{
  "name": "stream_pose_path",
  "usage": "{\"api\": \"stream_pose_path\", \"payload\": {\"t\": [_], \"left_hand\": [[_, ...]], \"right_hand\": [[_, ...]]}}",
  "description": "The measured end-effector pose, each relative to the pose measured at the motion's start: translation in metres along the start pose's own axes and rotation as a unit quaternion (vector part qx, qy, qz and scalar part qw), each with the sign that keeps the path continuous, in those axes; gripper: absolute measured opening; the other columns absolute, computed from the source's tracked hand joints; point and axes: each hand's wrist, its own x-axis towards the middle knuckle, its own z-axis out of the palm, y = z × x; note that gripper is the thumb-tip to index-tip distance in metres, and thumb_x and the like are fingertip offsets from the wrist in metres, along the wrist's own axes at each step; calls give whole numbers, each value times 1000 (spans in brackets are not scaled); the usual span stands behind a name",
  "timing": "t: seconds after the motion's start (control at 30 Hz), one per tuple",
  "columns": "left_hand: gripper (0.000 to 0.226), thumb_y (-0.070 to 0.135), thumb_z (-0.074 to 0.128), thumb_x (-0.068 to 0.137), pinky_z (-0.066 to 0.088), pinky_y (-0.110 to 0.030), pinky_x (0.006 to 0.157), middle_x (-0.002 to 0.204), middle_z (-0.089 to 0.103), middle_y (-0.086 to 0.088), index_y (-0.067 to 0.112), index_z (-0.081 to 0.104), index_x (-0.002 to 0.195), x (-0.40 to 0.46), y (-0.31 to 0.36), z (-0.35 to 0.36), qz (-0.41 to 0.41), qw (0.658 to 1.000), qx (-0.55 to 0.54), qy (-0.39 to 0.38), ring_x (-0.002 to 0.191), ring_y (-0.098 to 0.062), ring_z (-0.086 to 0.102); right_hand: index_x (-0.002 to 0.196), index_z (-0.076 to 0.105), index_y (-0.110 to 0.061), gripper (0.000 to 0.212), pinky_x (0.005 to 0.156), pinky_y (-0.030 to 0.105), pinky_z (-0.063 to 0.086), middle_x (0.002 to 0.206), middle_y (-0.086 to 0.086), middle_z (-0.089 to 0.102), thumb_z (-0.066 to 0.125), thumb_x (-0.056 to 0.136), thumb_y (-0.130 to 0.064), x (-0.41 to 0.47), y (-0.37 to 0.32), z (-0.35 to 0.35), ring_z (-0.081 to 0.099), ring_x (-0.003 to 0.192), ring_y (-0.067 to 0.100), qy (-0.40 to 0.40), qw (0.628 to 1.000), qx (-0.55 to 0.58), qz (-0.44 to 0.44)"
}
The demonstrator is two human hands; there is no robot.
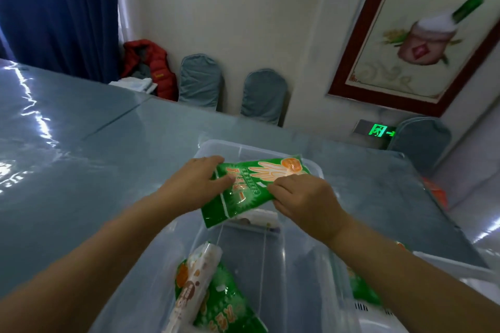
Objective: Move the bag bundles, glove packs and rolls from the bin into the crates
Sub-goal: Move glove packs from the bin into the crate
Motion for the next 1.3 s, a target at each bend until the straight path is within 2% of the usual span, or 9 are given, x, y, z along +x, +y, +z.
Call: {"api": "stream_pose_path", "payload": {"t": [0.13,0.3,0.4,0.5,0.6,0.73,0.93,1.13,1.3], "left_hand": [[70,41,66,81,42,-33,91,133,49,-11,14,35,138,24,20,13,-97,978,-164,-83,106,-24,54],[43,9,69,75,60,-39,68,89,72,-21,-6,57,114,39,56,26,-136,868,-426,-217,72,-30,71],[33,2,67,78,59,-44,69,88,71,-24,-4,59,109,44,90,45,-111,881,-421,-183,68,-31,70],[21,7,68,79,58,-43,72,83,73,-17,6,64,99,46,127,62,-49,917,-368,-145,71,-29,71],[7,14,68,81,56,-27,63,73,73,-4,20,65,84,48,162,79,34,949,-287,-122,66,-16,71],[24,13,67,81,52,-18,56,65,66,7,30,59,65,45,213,111,111,970,-188,-103,60,-5,65],[14,18,64,82,52,-30,69,73,63,2,27,58,75,56,261,178,112,981,-74,-142,74,-19,64],[22,39,63,80,40,-29,63,81,56,0,19,58,88,70,272,248,57,970,171,-165,82,-25,59],[21,21,56,84,45,-35,76,109,62,-10,13,58,103,68,253,289,-4,936,297,-190,101,-30,59]], "right_hand": [[85,72,-10,15,57,31,52,79,6,71,57,89,-11,-23,12,-21,65,67,23,32,999,-22,-28],[87,71,-9,7,58,32,52,82,7,71,65,84,-8,-60,27,-37,66,69,23,22,1000,-19,-11],[91,71,-9,14,58,34,54,88,8,71,67,83,-19,-89,43,-45,67,73,25,-34,999,10,30],[105,68,-7,42,74,39,57,107,14,68,66,78,-39,-118,68,-56,66,93,28,-75,992,36,94],[124,52,-7,61,91,40,43,125,16,59,66,76,-41,-140,99,-65,52,111,28,-39,987,-1,153],[124,50,-7,69,95,37,28,117,13,60,52,78,-58,-167,136,-65,48,109,28,-42,970,-4,241],[89,57,-15,22,67,28,25,78,-5,55,63,86,-36,-238,177,-47,57,78,26,-140,924,185,304],[97,52,-19,13,60,29,29,84,-2,55,48,94,-31,-302,193,-10,48,74,18,-257,865,269,336],[104,53,-17,19,62,29,31,97,8,63,48,95,-32,-324,189,19,50,77,22,-311,855,287,302]]}}
